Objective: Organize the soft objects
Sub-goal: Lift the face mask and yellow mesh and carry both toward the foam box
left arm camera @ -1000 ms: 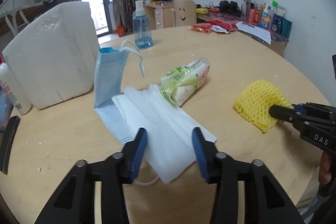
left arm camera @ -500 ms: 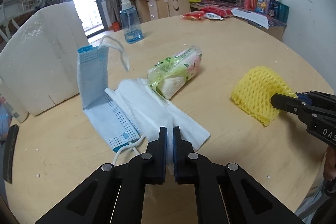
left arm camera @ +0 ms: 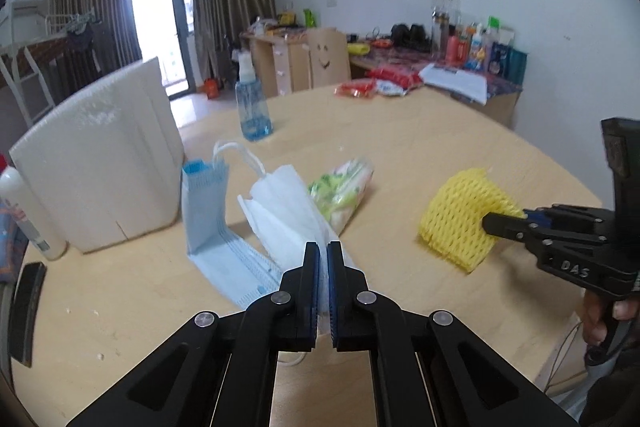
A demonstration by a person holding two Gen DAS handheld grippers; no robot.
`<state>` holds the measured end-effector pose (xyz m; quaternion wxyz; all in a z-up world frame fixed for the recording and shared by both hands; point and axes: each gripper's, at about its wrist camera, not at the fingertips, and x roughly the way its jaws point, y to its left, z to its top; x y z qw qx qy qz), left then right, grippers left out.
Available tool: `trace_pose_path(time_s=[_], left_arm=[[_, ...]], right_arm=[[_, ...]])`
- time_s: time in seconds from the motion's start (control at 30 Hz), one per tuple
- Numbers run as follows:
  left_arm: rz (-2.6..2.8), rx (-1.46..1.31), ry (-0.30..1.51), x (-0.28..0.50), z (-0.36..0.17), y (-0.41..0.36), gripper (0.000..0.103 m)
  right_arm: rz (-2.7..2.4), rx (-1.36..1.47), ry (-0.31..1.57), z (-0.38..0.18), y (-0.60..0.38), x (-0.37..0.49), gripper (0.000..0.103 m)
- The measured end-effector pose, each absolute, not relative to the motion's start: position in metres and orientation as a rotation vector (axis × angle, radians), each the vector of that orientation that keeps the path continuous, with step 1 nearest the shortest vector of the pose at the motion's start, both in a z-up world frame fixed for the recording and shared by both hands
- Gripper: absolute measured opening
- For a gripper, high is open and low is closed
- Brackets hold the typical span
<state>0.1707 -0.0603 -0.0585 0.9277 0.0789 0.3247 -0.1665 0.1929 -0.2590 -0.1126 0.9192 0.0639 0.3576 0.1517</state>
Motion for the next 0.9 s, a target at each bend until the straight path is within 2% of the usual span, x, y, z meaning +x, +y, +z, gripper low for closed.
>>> trace_pose_path(time_s=[0.9], left_arm=[[-0.29, 0.133, 0.302, 0.1, 0.033, -0.016, 0.004]], right_arm=[[0.348, 0.073, 0.442, -0.02, -0.237, 0.141, 0.022]])
